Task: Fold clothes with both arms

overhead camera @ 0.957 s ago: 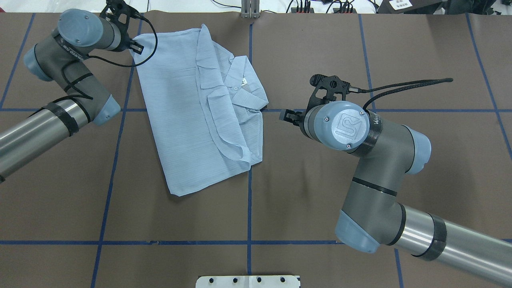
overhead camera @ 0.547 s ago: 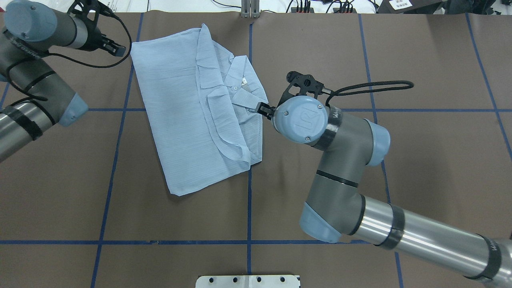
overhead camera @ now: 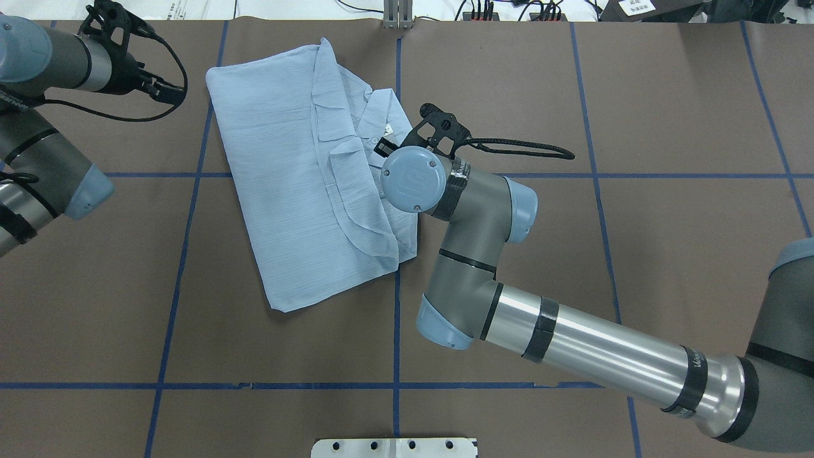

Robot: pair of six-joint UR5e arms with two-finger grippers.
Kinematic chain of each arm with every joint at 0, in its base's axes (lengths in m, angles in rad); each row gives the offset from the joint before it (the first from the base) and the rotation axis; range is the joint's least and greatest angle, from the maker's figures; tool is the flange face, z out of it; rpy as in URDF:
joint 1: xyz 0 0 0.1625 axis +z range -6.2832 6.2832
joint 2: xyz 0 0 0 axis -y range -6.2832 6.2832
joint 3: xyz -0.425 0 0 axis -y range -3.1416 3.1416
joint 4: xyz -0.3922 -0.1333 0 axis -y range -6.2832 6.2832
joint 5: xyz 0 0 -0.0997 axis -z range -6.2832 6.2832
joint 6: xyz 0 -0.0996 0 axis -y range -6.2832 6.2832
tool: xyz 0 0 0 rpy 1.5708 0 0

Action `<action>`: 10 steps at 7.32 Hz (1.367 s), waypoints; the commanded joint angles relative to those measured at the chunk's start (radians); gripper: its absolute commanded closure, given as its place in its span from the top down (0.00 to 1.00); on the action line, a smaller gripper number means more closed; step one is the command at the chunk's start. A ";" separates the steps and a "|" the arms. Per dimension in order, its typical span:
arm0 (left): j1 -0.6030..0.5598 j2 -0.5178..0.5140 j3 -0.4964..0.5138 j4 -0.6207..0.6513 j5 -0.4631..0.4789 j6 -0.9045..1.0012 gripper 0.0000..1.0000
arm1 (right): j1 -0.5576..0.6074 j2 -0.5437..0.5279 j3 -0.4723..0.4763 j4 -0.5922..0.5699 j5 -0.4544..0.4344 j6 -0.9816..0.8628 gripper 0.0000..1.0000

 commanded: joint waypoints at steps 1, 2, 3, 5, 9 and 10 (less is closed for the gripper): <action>0.001 0.001 -0.003 -0.004 0.000 -0.061 1.00 | 0.004 0.033 -0.096 0.054 -0.020 0.024 0.82; 0.001 0.001 -0.004 -0.004 0.000 -0.063 1.00 | 0.004 0.057 -0.146 0.054 -0.034 0.041 0.82; 0.001 0.001 -0.003 -0.005 0.000 -0.063 1.00 | 0.004 0.064 -0.180 0.055 -0.043 0.041 0.82; 0.001 0.001 -0.001 -0.004 0.000 -0.063 1.00 | 0.004 0.067 -0.184 0.055 -0.046 0.041 0.69; 0.001 0.001 -0.003 -0.005 0.000 -0.063 1.00 | 0.004 0.080 -0.191 0.051 -0.043 0.023 0.00; 0.001 0.001 -0.003 -0.005 0.000 -0.063 1.00 | 0.002 0.076 -0.157 0.035 -0.040 0.009 0.00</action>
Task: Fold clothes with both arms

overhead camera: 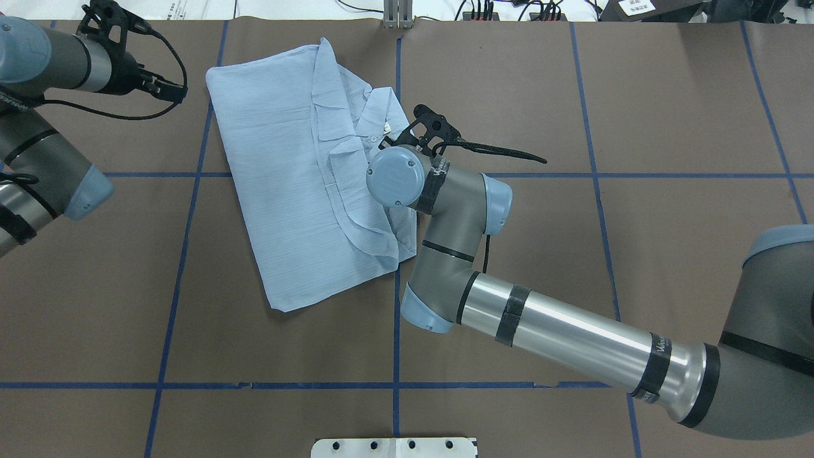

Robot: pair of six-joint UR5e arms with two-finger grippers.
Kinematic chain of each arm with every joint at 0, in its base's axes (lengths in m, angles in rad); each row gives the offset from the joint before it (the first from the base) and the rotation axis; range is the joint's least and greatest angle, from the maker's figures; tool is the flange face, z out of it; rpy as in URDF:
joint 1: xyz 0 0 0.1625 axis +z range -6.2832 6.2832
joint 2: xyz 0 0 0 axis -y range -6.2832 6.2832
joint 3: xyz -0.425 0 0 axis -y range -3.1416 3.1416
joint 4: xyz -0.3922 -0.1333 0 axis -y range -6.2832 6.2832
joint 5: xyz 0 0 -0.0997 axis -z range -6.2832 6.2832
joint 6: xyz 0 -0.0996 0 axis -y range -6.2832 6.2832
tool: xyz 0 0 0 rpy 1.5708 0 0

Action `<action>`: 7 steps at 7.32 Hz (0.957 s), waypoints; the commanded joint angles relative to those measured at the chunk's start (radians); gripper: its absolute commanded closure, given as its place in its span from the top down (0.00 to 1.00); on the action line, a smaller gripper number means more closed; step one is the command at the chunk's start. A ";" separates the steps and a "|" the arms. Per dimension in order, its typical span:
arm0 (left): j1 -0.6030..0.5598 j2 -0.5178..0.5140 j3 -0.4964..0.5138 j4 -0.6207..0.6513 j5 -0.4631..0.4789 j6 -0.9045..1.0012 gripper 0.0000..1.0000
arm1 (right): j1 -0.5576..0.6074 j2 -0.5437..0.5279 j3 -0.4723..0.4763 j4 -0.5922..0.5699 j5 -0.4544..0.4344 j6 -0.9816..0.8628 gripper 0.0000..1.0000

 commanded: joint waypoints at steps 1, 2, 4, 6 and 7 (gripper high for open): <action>0.000 0.000 -0.002 0.000 0.000 -0.002 1.00 | -0.001 -0.039 0.131 -0.101 0.006 -0.016 0.00; 0.002 0.000 -0.002 0.000 0.000 -0.005 1.00 | -0.004 -0.095 0.274 -0.216 0.010 -0.016 0.00; 0.003 0.000 -0.006 -0.002 -0.002 -0.024 1.00 | -0.024 -0.297 0.506 -0.265 0.003 -0.016 0.00; 0.009 0.029 -0.040 -0.002 0.000 -0.028 1.00 | -0.024 -0.373 0.540 -0.265 0.000 -0.021 0.00; 0.011 0.053 -0.067 0.000 -0.002 -0.028 1.00 | -0.022 -0.390 0.542 -0.265 0.000 -0.025 0.00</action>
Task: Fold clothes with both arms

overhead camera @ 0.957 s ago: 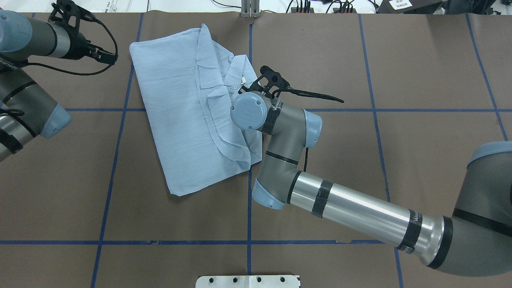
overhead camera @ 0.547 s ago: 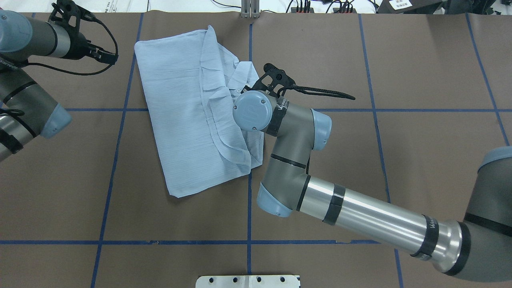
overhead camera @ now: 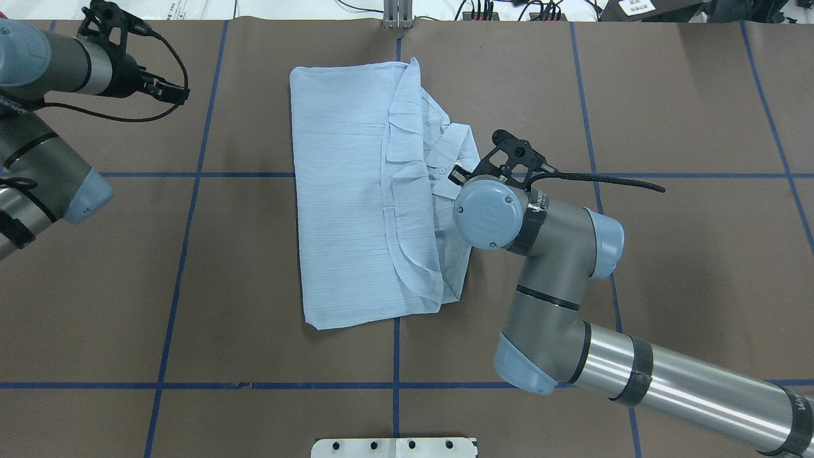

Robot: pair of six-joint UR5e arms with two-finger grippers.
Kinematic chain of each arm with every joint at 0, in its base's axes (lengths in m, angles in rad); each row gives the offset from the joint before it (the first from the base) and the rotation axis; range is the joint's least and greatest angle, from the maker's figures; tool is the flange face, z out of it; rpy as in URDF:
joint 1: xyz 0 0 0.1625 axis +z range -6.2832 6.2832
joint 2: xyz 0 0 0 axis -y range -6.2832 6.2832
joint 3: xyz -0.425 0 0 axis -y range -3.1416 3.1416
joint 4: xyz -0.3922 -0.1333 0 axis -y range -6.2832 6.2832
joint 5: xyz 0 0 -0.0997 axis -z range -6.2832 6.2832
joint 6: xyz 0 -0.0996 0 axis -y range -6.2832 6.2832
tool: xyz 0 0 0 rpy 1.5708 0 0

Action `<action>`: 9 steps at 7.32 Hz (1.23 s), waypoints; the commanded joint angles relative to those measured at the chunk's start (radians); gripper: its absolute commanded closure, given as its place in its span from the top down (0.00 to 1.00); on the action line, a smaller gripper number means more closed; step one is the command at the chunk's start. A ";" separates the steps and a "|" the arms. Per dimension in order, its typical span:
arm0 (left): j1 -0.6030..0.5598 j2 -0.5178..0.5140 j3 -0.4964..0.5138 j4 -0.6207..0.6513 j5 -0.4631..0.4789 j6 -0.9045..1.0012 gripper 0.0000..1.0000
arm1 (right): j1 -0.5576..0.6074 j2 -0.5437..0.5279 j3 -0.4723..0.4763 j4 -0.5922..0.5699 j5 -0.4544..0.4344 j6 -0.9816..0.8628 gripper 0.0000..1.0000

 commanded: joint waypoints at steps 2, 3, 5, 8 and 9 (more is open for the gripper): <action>0.004 0.031 -0.034 0.001 -0.001 -0.001 1.00 | 0.005 -0.020 0.029 -0.003 -0.010 -0.087 1.00; 0.004 0.031 -0.033 0.001 -0.001 -0.001 1.00 | 0.007 -0.021 0.087 -0.023 0.004 -0.198 1.00; 0.008 0.031 -0.031 0.001 -0.001 -0.001 1.00 | -0.019 0.020 0.097 -0.024 0.075 -0.372 1.00; 0.010 0.034 -0.029 0.001 -0.001 -0.003 1.00 | -0.098 0.161 0.037 -0.186 0.062 -0.586 0.99; 0.010 0.034 -0.029 0.000 -0.001 -0.013 1.00 | -0.123 0.167 0.016 -0.217 0.070 -0.680 0.98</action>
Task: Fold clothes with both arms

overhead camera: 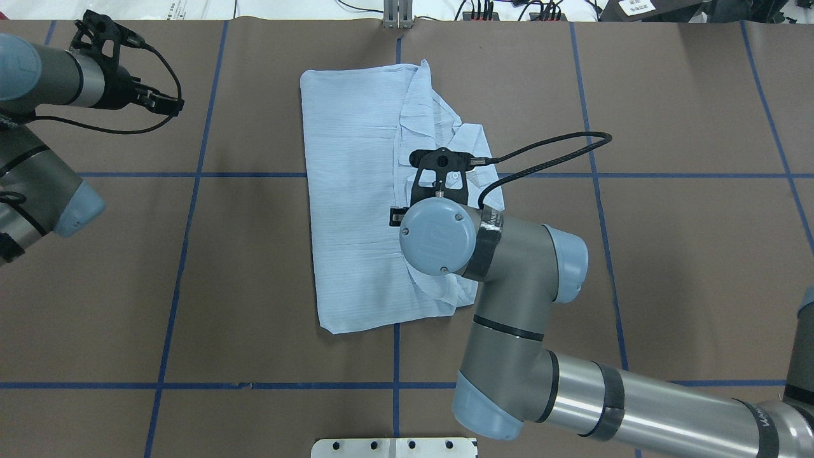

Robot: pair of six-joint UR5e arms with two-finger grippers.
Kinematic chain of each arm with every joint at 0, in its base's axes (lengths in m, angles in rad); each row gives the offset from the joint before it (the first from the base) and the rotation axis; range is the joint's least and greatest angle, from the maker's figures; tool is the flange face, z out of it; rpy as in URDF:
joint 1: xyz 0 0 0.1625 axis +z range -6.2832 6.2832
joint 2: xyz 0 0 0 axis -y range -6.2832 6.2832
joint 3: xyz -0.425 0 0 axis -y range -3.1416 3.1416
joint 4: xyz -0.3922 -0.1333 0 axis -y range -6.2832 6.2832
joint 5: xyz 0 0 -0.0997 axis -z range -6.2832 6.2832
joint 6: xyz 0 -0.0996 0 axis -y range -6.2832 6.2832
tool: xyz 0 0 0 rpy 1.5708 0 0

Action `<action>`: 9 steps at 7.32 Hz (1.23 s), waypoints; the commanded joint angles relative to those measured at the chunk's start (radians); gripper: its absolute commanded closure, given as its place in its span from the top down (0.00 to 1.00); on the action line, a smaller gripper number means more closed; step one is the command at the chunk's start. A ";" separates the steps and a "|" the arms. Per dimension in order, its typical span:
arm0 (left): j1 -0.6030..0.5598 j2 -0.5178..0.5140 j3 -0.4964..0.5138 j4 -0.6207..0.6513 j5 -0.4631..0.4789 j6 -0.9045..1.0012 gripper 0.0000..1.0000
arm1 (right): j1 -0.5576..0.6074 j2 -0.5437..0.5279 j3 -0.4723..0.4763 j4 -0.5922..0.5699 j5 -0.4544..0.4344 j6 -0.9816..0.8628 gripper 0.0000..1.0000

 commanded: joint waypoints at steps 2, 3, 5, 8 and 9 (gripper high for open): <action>0.000 0.001 -0.003 0.000 0.000 -0.019 1.00 | -0.048 0.084 -0.091 -0.130 0.099 -0.284 0.84; 0.000 0.001 -0.003 -0.001 0.000 -0.018 1.00 | -0.061 0.089 -0.122 -0.129 0.099 -0.324 0.80; 0.000 0.001 -0.003 -0.001 0.000 -0.019 1.00 | -0.077 0.093 -0.126 -0.124 0.099 -0.330 0.68; 0.000 0.001 -0.002 -0.001 0.000 -0.018 1.00 | -0.078 0.098 -0.135 -0.124 0.099 -0.330 0.23; 0.000 0.001 -0.003 0.000 0.000 -0.018 1.00 | -0.078 0.096 -0.135 -0.124 0.098 -0.329 0.02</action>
